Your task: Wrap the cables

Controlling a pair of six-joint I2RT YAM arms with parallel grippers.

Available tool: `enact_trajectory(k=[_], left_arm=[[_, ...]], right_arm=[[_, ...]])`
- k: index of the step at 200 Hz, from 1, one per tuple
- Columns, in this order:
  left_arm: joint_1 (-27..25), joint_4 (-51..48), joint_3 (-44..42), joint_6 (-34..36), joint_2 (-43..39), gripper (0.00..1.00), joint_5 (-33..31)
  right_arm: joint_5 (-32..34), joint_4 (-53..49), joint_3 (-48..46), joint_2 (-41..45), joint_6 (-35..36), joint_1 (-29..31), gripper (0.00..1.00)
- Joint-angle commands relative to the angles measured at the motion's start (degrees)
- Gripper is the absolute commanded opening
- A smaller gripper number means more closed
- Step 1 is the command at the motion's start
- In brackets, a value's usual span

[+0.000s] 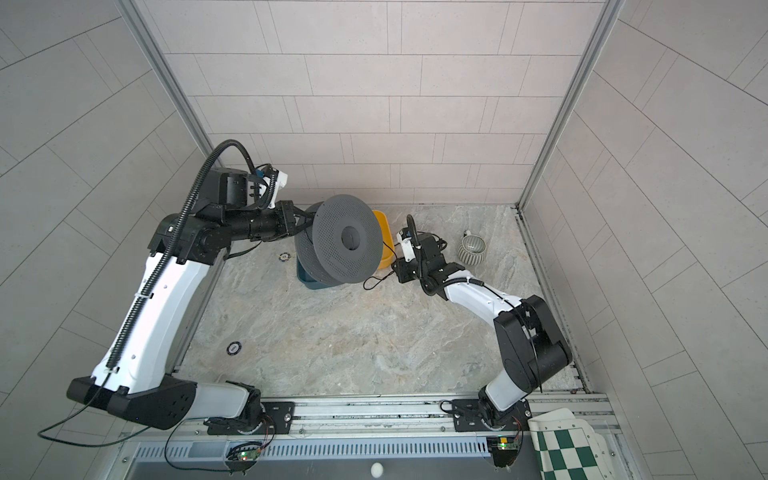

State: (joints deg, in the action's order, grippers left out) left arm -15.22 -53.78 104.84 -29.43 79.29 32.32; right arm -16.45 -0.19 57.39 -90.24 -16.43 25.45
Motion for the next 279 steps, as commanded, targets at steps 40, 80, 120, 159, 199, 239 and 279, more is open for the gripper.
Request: enact_trajectory(k=[40, 80, 120, 159, 199, 239, 279], left_arm=[[0.4, 1.9, 1.1, -0.9, -1.1, 0.00, -5.7], [0.6, 2.4, 0.7, -5.6, 0.8, 0.00, -13.5], [0.5, 4.9, -4.0, -7.5, 0.2, 0.00, -21.9], [0.5, 8.6, -9.8, -7.5, -1.5, 0.00, -29.5], [0.4, 10.1, -12.3, -8.2, -0.8, 0.00, -34.1], [-0.2, 11.1, -14.2, -7.9, -0.1, 0.00, -35.6], [-1.6, 9.1, -13.7, -4.2, 0.3, 0.00, -38.0]], right_arm=[[1.3, 1.1, -1.8, 2.7, -0.3, 1.1, 0.01], [12.1, -5.6, -3.7, 7.4, 6.7, 9.1, 0.00], [21.0, -13.3, -1.1, 11.6, 15.3, 17.7, 0.00], [26.4, -21.0, 5.6, 12.2, 24.3, 25.9, 0.00], [29.5, -26.9, 13.1, 10.6, 30.5, 32.0, 0.00], [31.6, -27.8, 16.7, 10.5, 34.8, 36.7, 0.00], [37.4, -25.7, 18.9, 10.2, 35.3, 36.8, 0.00]])
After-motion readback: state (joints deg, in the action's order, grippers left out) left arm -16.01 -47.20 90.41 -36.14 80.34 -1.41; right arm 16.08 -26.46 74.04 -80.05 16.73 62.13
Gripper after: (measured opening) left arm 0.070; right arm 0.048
